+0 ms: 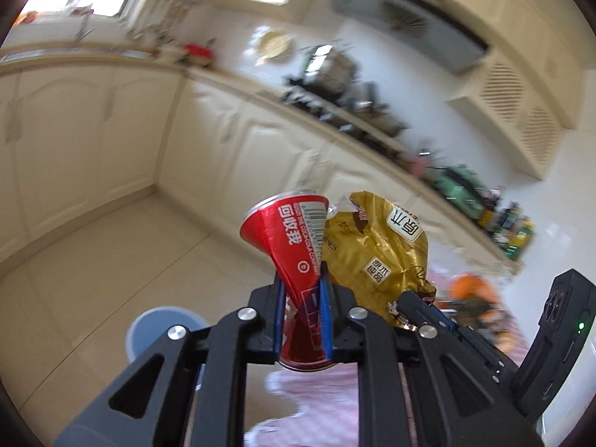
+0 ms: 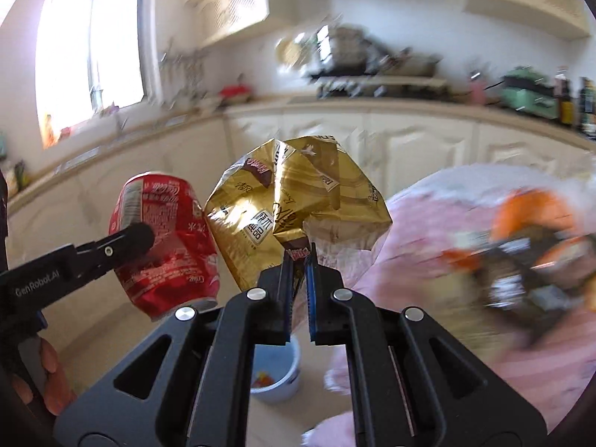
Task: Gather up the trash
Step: 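Carry both items over the blue bucket and open the left gripper to drop the can, then open the right gripper to drop the gold chip bag into the bucket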
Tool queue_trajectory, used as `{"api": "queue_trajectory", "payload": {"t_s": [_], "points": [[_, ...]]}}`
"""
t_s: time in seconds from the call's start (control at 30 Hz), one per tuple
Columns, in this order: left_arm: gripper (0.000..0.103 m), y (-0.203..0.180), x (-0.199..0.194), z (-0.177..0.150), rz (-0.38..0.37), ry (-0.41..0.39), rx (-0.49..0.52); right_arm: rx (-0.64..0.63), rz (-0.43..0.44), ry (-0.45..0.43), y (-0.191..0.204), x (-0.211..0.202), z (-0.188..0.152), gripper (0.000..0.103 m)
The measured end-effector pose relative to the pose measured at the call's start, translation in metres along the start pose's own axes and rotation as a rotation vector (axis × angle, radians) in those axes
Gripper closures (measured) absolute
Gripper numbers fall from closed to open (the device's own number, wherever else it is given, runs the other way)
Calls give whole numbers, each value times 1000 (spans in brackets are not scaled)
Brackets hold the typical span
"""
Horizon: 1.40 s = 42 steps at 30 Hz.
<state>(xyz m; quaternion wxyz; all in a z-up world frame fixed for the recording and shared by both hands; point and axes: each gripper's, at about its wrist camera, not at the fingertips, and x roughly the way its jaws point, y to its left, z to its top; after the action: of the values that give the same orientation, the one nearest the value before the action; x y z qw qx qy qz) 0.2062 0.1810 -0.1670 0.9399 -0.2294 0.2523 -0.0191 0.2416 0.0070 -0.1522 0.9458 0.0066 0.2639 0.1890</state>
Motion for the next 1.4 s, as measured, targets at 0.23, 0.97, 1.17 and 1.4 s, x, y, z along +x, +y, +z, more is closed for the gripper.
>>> {"api": "queue_trajectory", "payload": {"t_s": [0.23, 0.97, 1.17, 1.4], "points": [[88, 110, 89, -20, 154, 186, -120, 11, 68, 298, 30, 150, -54, 97], [75, 242, 300, -110, 273, 604, -282, 84, 37, 796, 16, 384, -181, 96], [64, 246, 302, -115, 283, 627, -297, 66, 40, 827, 18, 384, -192, 96], [54, 251, 293, -110, 320, 618, -306, 70, 69, 841, 27, 385, -198, 96]]}}
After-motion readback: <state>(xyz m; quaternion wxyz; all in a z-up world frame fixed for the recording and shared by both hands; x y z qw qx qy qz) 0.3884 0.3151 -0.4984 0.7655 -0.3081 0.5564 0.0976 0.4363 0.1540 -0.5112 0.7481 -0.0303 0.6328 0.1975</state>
